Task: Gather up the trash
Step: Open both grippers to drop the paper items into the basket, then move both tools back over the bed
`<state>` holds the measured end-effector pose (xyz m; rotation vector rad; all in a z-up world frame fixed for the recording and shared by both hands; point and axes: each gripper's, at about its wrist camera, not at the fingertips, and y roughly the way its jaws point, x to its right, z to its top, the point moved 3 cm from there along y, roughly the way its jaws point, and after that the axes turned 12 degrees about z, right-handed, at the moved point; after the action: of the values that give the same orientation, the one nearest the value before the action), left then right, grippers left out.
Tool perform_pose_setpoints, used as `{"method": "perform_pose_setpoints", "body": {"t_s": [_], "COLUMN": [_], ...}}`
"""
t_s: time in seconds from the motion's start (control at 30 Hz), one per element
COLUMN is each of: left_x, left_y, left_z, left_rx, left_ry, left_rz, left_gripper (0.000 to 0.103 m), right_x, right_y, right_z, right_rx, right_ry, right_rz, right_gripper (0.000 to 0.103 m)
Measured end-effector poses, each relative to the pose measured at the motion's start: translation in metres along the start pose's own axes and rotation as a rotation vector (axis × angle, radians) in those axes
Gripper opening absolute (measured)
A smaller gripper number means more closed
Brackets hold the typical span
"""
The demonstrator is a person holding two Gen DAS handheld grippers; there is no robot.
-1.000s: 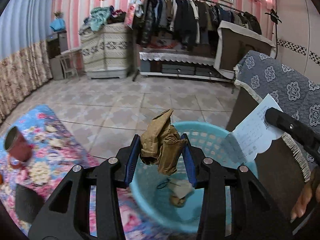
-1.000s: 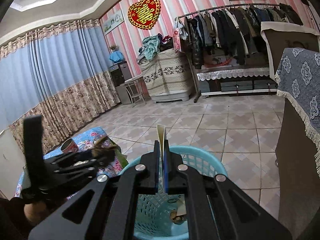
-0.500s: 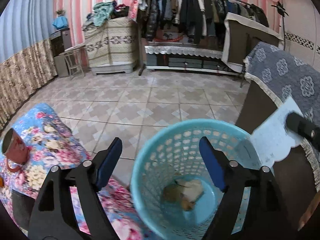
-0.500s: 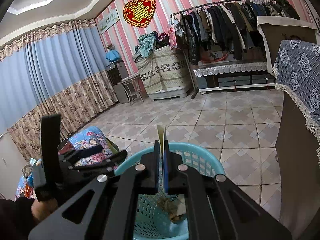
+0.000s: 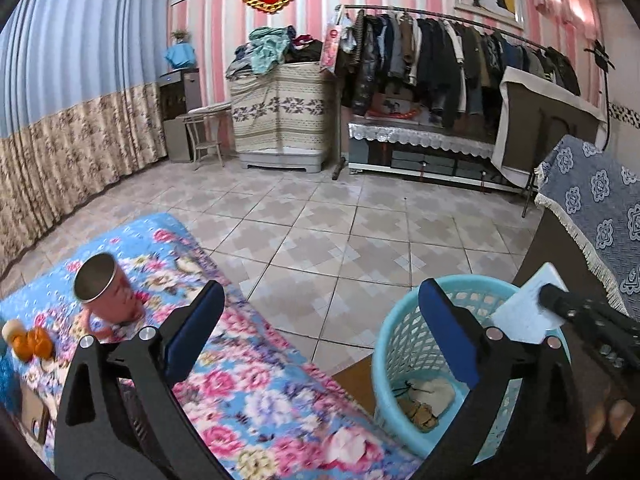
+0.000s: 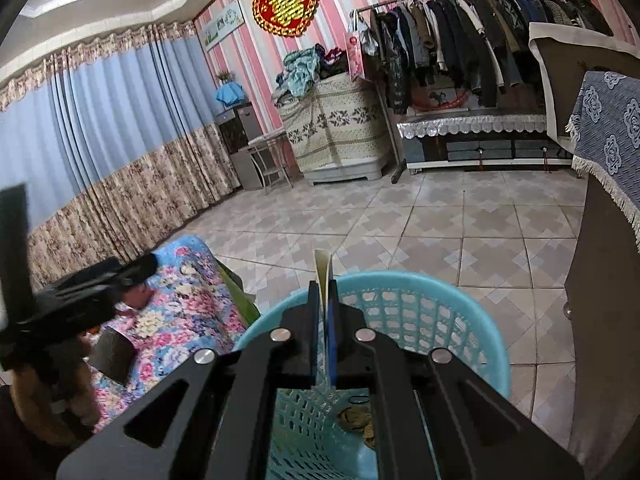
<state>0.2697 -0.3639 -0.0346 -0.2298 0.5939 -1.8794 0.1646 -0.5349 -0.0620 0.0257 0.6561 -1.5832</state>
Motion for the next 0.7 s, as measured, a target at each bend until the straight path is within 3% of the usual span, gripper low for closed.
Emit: {"method": "perform_pose_setpoints", "body": {"t_s": [0.17, 0.23, 0.27, 0.3, 0.37, 0.57, 0.7], "left_x": [-0.019, -0.028, -0.033, -0.038, -0.048, -0.078, -0.099], "left_y": [-0.005, -0.008, -0.01, -0.012, -0.017, -0.038, -0.055], "left_z": [-0.006, -0.008, -0.008, -0.01, -0.012, -0.015, -0.016], "left_rx": [-0.005, -0.012, -0.014, -0.015, -0.019, 0.006, 0.022], "left_ry": [-0.004, -0.017, -0.025, -0.031, -0.048, -0.071, -0.089], "left_rz": [0.04, 0.043, 0.045, 0.049, 0.057, 0.1, 0.124], "left_gripper": [0.095, 0.095, 0.095, 0.095, 0.096, 0.097, 0.097], "right_x": [0.0, -0.001, -0.001, -0.002, -0.003, -0.017, -0.029], "right_y": [0.024, 0.03, 0.032, 0.033, 0.033, 0.022, 0.015], "right_z": [-0.012, -0.016, -0.018, -0.02, -0.023, -0.016, -0.009], "right_rx": [-0.054, -0.072, -0.08, -0.082, -0.085, -0.06, -0.043], "right_ry": [-0.013, -0.022, -0.025, -0.026, -0.028, -0.055, -0.068], "right_rz": [-0.049, -0.061, -0.066, -0.07, -0.077, -0.107, -0.116], "right_gripper": [0.007, 0.03, 0.056, 0.066, 0.067, 0.091, 0.096]}}
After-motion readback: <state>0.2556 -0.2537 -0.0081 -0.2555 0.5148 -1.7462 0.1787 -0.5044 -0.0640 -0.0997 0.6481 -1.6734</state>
